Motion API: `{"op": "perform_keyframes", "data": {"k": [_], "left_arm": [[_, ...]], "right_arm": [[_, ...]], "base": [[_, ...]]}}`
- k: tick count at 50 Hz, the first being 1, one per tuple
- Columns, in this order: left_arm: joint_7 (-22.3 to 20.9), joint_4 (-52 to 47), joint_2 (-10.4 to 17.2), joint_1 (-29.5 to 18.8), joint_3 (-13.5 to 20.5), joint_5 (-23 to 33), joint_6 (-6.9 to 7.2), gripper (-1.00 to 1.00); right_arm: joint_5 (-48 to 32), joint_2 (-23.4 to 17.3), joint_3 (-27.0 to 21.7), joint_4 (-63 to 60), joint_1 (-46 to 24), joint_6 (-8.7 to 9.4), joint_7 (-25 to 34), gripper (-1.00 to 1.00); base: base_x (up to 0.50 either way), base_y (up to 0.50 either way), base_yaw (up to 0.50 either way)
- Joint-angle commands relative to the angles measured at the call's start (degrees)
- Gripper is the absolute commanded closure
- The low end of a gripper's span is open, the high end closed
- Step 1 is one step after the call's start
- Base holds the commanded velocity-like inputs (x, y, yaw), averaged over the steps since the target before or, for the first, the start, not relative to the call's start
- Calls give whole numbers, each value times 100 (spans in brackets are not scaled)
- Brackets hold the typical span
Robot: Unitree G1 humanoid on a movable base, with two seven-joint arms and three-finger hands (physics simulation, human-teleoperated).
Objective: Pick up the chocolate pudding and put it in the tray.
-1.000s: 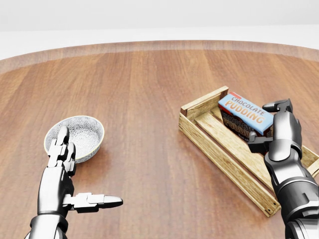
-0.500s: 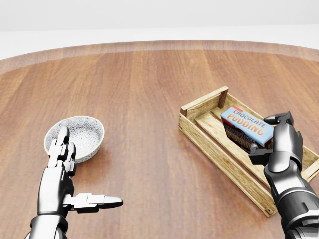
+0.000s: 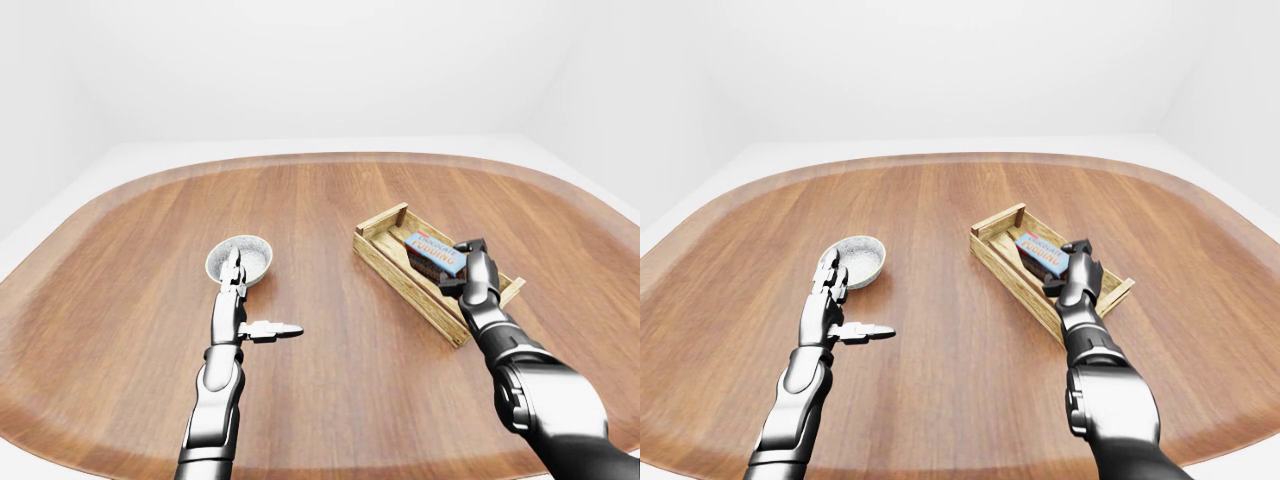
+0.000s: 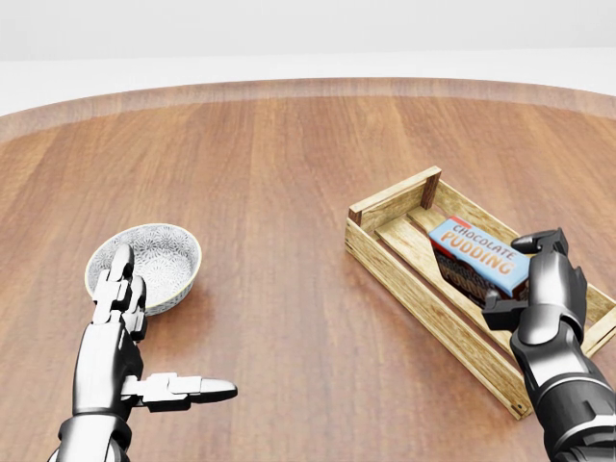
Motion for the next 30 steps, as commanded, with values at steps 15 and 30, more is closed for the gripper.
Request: {"op": "perform_keyframes", "data": {"k": [15, 30], "left_arm": [[-61, -28, 0, -14, -2, -64, 131, -100], [-60, -28, 1, -14, -3, -64, 133, -100]], "right_arm": [[-128, 35, -32, 8, 223, -1, -218, 100], [-134, 25, -52, 18, 287, -1, -217, 100]], "base": [[0, 0, 0], [0, 0, 0]]}}
